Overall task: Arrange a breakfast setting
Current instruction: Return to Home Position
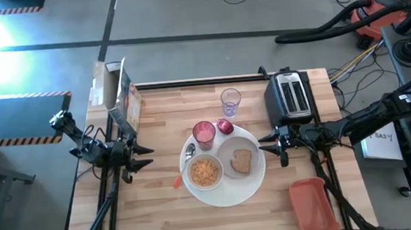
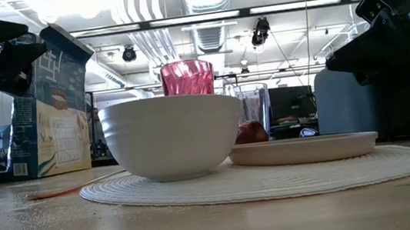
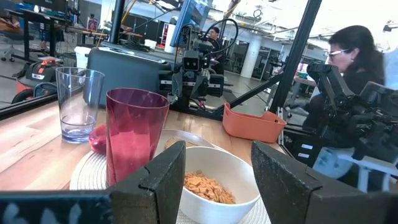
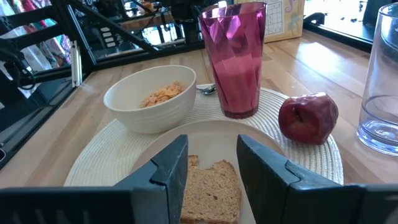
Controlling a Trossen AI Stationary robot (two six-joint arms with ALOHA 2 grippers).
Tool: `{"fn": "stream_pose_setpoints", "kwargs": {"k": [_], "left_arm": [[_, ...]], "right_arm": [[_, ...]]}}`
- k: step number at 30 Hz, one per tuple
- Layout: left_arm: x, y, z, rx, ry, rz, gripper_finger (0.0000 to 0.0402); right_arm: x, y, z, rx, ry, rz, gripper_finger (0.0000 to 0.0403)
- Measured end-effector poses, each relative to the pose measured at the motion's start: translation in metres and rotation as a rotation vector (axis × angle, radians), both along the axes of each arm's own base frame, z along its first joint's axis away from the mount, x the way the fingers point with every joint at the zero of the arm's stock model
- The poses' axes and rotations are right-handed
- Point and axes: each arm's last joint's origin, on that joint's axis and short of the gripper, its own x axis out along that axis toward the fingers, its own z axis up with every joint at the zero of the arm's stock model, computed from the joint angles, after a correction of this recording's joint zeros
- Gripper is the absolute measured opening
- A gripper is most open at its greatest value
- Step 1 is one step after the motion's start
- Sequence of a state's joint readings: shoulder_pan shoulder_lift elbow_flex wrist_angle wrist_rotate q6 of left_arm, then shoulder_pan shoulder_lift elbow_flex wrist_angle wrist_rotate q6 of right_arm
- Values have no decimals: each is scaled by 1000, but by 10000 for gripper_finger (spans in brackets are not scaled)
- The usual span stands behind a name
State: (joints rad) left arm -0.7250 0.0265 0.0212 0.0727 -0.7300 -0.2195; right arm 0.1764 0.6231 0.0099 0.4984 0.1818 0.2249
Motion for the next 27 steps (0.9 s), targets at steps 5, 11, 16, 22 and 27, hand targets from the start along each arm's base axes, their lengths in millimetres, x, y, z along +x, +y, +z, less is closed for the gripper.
{"fn": "stream_pose_setpoints", "kwargs": {"k": [5, 11, 16, 22, 27], "left_arm": [[0, 0, 0, 0, 0, 0, 167], [0, 0, 0, 0, 0, 0, 167], [0, 0, 0, 0, 0, 0, 167], [0, 0, 0, 0, 0, 0, 167], [0, 0, 0, 0, 0, 0, 167]], "right_arm": [[0, 0, 0, 0, 0, 0, 130], [0, 0, 0, 0, 0, 0, 125], [0, 0, 0, 0, 0, 0, 128], [0, 0, 0, 0, 0, 0, 132], [0, 0, 0, 0, 0, 0, 128]]}}
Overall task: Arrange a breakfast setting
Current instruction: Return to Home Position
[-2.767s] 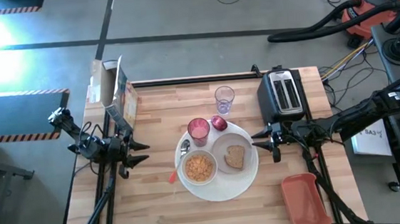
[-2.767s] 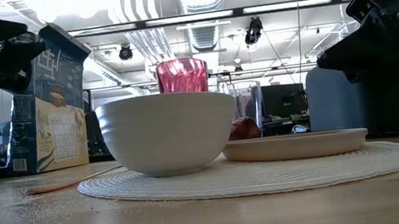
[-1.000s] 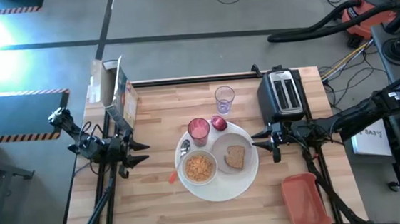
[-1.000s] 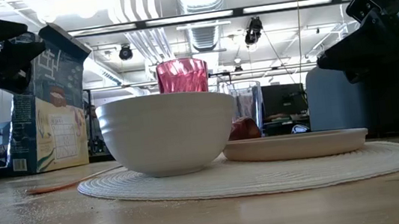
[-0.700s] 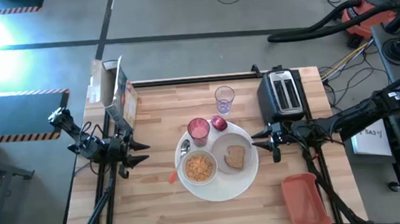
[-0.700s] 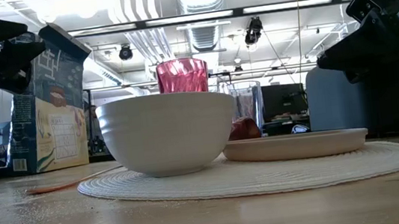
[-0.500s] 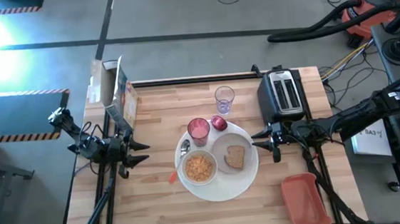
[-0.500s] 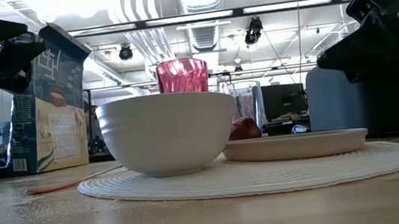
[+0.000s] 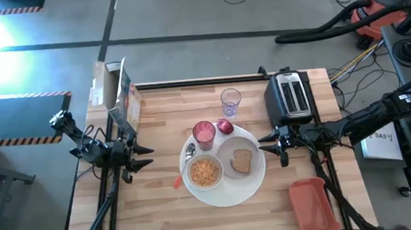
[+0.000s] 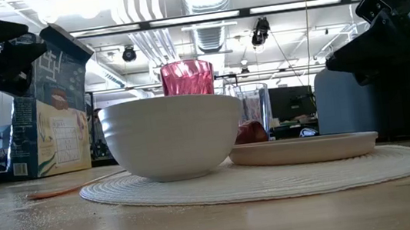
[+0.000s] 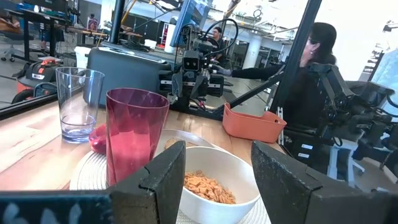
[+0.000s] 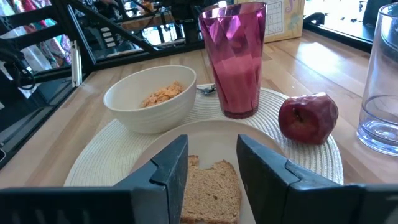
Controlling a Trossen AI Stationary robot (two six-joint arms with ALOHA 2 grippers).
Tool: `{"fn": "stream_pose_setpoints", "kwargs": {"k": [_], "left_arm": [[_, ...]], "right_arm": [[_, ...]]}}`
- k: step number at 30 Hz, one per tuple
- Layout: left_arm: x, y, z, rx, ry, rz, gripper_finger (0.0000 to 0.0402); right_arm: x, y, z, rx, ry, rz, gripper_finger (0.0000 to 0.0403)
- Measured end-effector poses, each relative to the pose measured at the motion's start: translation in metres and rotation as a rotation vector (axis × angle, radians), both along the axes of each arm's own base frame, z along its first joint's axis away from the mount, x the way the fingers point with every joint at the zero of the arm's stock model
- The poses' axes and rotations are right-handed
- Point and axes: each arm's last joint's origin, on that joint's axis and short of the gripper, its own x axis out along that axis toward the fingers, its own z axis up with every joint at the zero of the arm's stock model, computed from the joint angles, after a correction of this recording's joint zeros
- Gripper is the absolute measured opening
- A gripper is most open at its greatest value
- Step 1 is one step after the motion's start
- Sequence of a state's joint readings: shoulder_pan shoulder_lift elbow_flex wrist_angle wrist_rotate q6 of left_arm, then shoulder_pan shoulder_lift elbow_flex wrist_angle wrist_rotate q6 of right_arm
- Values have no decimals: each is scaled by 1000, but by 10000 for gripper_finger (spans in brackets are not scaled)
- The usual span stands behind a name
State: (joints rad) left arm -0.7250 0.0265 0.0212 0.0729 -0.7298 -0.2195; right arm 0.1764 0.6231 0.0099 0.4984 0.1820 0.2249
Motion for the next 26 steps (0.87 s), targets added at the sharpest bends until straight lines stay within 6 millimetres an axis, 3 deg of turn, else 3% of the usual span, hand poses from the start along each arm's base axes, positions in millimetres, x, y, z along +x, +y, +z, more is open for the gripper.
{"fn": "stream_pose_setpoints", "kwargs": {"k": [26], "left_arm": [[0, 0, 0, 0, 0, 0, 167]], "right_arm": [[0, 0, 0, 0, 0, 0, 128]]}}
